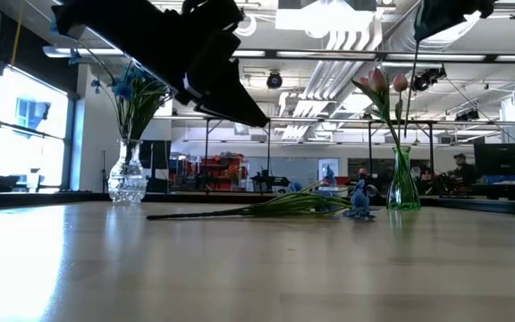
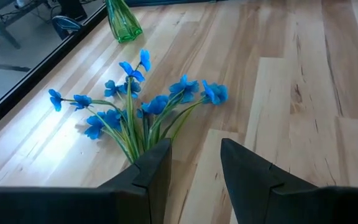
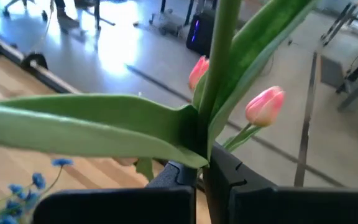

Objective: Sort flowers into vase by color
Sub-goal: Put the pink tulip in the green vase, then put the blue flowers into the transparent vase

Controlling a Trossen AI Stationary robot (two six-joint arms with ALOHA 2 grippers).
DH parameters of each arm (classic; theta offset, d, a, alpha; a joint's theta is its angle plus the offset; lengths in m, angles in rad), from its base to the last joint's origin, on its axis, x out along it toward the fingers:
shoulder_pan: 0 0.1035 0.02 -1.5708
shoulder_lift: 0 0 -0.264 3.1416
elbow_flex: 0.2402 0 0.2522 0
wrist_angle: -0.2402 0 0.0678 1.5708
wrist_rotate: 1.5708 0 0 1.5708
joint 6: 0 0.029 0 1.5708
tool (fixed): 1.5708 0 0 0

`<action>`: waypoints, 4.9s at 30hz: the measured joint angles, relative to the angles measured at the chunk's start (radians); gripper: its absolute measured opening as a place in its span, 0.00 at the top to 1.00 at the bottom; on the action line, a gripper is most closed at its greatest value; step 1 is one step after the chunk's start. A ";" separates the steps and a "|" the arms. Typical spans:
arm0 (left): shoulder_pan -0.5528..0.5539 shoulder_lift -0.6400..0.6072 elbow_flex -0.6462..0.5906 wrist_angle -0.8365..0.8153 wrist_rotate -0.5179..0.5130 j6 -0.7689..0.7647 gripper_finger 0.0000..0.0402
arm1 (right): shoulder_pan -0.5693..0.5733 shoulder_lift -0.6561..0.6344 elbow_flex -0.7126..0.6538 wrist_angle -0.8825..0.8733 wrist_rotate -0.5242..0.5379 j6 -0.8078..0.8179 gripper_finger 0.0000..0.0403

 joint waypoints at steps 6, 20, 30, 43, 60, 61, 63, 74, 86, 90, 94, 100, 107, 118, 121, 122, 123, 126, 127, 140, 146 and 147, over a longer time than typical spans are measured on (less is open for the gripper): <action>0.000 0.000 0.000 0.000 0.000 0.000 0.68 | -0.139 0.067 -0.001 0.016 -0.133 -0.055 1.00; 0.000 0.000 0.000 -0.001 0.019 -0.026 0.68 | -0.282 0.118 -0.002 0.078 -0.341 -0.114 1.00; 0.000 0.000 0.000 0.000 0.025 -0.026 0.68 | -0.387 0.131 -0.002 0.035 -0.391 -0.101 1.00; 0.000 0.000 0.000 0.000 0.027 -0.026 0.68 | -0.513 0.197 -0.002 0.035 -0.419 -0.110 0.82; 0.000 0.000 0.000 -0.001 0.029 -0.026 0.68 | -0.517 0.203 -0.002 0.030 -0.461 -0.112 0.54; 0.000 0.000 0.000 -0.001 0.029 -0.026 0.68 | -0.517 0.206 -0.002 0.025 -0.463 -0.112 0.57; 0.000 0.000 0.000 -0.001 0.029 -0.026 0.68 | -0.522 0.218 -0.002 0.006 -0.464 -0.112 0.62; -0.001 0.000 0.000 -0.002 0.030 -0.026 0.68 | -0.584 0.267 -0.002 -0.016 -0.464 -0.159 0.99; 0.000 0.000 0.000 -0.002 0.030 -0.035 0.68 | -0.584 0.040 0.006 0.024 -0.691 -0.188 0.63; 0.000 0.000 0.000 -0.002 0.030 -0.035 0.68 | -0.584 0.003 0.003 0.110 -0.759 -0.196 0.53; 0.000 0.000 0.000 -0.002 0.030 -0.035 0.68 | -0.584 0.002 -0.043 0.207 -0.786 -0.233 0.53; 0.000 0.000 0.000 -0.002 0.030 -0.034 0.68 | -0.584 0.036 -0.118 0.333 -0.790 -0.250 0.57; 0.000 0.000 0.000 -0.001 0.030 -0.034 0.68 | -0.584 0.104 -0.124 0.337 -0.774 -0.287 0.65; 0.000 0.000 0.000 -0.002 0.030 -0.035 0.68 | -0.584 0.133 -0.123 0.319 -0.772 -0.286 0.96; 0.000 0.000 0.000 -0.002 0.030 -0.035 0.68 | -0.584 0.139 -0.123 0.291 -0.772 -0.276 0.96; 0.000 0.000 0.000 -0.001 0.030 -0.035 0.68 | -0.584 0.141 -0.124 0.285 -0.769 -0.277 0.96; 0.000 0.000 0.000 -0.002 0.029 -0.035 0.68 | -0.584 0.143 -0.123 0.280 -0.763 -0.277 0.97; 0.000 0.000 0.000 -0.002 0.030 -0.035 0.68 | -0.584 0.144 -0.123 0.275 -0.746 -0.279 0.99; 0.000 0.000 0.000 -0.002 0.030 -0.035 0.68 | -0.584 0.144 -0.123 0.276 -0.741 -0.279 0.99; -0.001 0.000 0.000 -0.008 0.030 -0.052 0.68 | -0.584 0.047 -0.026 0.194 -0.717 -0.243 0.52; 0.000 0.000 0.000 -0.043 0.101 -0.075 0.68 | -0.583 -0.028 0.021 0.139 -0.718 -0.186 0.41; 0.001 0.000 0.000 -0.054 0.102 -0.088 0.68 | -0.581 -0.044 0.021 0.136 -0.723 -0.186 0.41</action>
